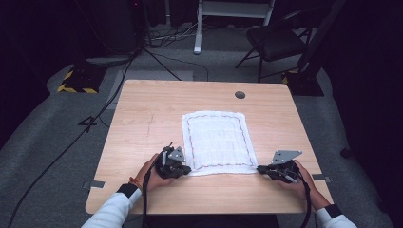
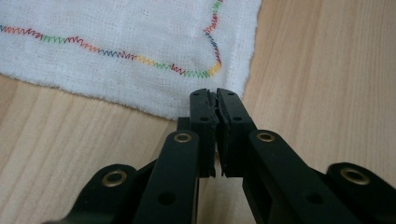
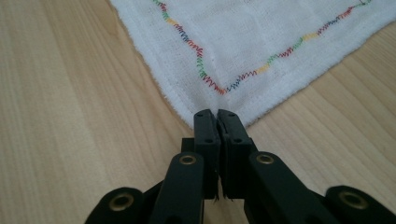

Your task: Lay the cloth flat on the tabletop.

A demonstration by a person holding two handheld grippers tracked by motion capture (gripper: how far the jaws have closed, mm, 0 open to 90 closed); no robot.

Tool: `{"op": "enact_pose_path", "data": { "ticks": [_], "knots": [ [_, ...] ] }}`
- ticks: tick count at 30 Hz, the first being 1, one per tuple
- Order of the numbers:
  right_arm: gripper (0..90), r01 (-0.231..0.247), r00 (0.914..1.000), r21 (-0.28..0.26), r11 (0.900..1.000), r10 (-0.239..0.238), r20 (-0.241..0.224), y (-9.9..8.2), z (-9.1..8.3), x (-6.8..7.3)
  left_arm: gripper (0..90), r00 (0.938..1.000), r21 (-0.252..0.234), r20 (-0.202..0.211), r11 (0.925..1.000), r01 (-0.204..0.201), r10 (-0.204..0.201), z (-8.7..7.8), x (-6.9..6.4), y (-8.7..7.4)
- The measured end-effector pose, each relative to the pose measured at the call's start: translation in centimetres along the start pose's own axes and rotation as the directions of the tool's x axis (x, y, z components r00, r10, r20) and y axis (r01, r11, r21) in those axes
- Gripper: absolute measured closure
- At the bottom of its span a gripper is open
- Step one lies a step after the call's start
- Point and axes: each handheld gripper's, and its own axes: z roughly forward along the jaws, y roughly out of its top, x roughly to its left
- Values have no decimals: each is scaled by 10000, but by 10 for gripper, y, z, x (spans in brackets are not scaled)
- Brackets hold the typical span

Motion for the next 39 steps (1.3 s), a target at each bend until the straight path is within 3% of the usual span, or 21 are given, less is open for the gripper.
{"op": "enact_pose_path", "data": {
  "ticks": [8,9,12,15,20,24,28,30,32,35,36,37,39],
  "knots": [
    [869,-30,10000,-154,9999,29,-73,-1,-4,10,853,9999,-146,-147,9999,81,-83,-8,-7,-7],
    [836,-17,10000,-175,9998,17,1,-1,-4,11,847,9997,-183,-186,9997,134,-138,-9,-8,-8],
    [758,-240,9994,-337,9991,248,249,0,-7,11,779,9983,-317,-418,9987,391,-404,-14,-8,-13],
    [715,-263,9990,-655,9975,286,341,5,-12,14,653,9944,-653,-653,9947,790,-833,-20,-2,-16],
    [651,-61,9999,-954,9954,69,82,19,-7,24,392,9721,-984,-1553,9819,1618,-1757,-25,18,-14],
    [616,203,9996,-881,9959,-218,-160,30,4,32,282,9605,-1189,-1736,9728,1988,-2175,-29,30,-14],
    [585,405,9984,-852,9955,-436,-347,43,17,40,255,9484,-1391,-2171,9690,2044,-2312,-33,41,-11],
    [567,542,9972,-870,9947,-584,-463,52,24,45,244,9368,-1452,-2572,9679,2053,-2373,-32,50,-7],
    [546,765,9949,-974,9923,-824,-577,62,32,53,239,9260,-1594,-2618,9585,2365,-2721,-30,60,-2],
    [506,1040,9906,-1114,9883,-1129,-768,77,44,65,236,9177,-1501,-2907,9601,2359,-2709,-23,75,6],
    [505,1120,9886,-1171,9868,-1225,-870,83,48,69,237,9095,-1515,-3051,9573,2464,-2824,-20,80,9],
    [501,1197,9864,-1214,9854,-1319,-983,88,53,73,239,9114,-1484,-2944,9558,2537,-2876,-18,84,12],
    [491,1495,9801,-1211,9813,-1632,-1126,98,64,82,236,9086,-1523,-3108,9582,2423,-2791,-12,90,19]
  ]
}}
